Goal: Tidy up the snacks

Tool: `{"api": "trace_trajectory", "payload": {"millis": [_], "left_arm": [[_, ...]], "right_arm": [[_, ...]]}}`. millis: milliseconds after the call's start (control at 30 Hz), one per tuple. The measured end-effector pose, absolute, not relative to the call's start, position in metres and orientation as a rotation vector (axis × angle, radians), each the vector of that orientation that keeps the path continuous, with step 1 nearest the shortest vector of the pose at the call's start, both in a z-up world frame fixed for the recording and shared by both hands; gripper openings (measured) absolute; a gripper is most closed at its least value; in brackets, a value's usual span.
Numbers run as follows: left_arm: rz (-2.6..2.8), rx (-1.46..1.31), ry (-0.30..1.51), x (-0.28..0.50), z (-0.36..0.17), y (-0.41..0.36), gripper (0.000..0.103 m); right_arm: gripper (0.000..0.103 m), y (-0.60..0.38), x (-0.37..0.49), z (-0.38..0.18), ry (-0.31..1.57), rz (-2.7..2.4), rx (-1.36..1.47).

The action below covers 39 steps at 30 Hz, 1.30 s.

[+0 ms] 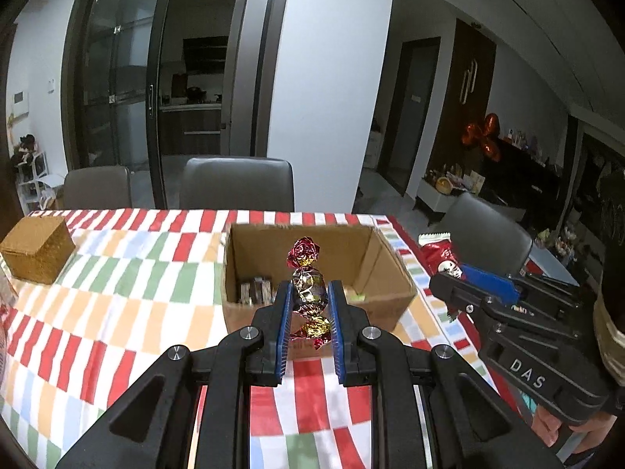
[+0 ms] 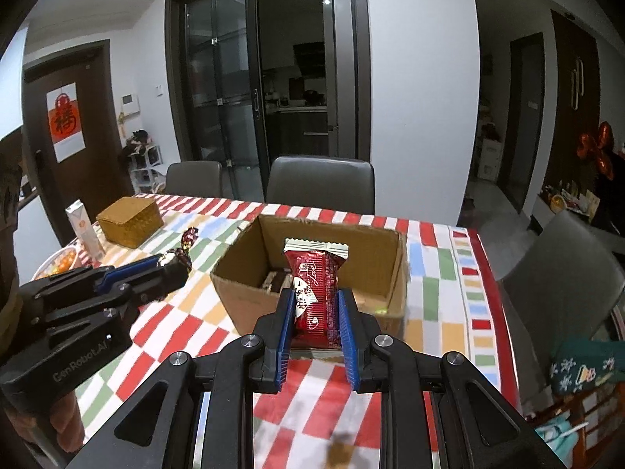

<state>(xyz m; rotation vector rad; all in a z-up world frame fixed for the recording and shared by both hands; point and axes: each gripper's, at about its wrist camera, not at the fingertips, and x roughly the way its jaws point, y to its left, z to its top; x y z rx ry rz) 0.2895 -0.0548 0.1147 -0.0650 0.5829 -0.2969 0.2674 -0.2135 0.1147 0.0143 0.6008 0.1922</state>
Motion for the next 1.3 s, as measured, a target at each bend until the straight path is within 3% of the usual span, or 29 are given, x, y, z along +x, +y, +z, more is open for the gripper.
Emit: {"api": "trace_trajectory", "payload": {"millis": [800, 867, 900, 1033, 1167, 1300], "left_arm": [[-0.27, 0.012, 0.654, 0.396, 0.107, -0.081, 0.021], [-0.263, 0.021, 0.656, 0.398, 0.106, -0.082, 0.022], [-0.259, 0.027, 0.655, 0.396, 0.105, -0.083, 0.022], [-0.241, 0.049, 0.636, 0.385, 0.104, -0.083, 0.034], [-0.223, 0.065, 0.628, 0.367, 0.103, -0.081, 0.039], [-0.194, 0.086, 0.592, 0.339, 0.105, -0.078, 0.054]], "right_arm": [[0.024, -0.225, 0.368, 0.108, 0.665, 0.142, 0.029], [0.039, -0.229, 0.372, 0.107, 0.677, 0.123, 0.049], [0.04, -0.231, 0.374, 0.107, 0.678, 0.117, 0.06], [0.04, -0.231, 0.369, 0.107, 0.668, 0.104, 0.034], [0.045, -0.228, 0.352, 0.107, 0.657, 0.099, 0.022], [0.05, -0.23, 0.331, 0.109, 0.637, 0.087, 0.018]]}}
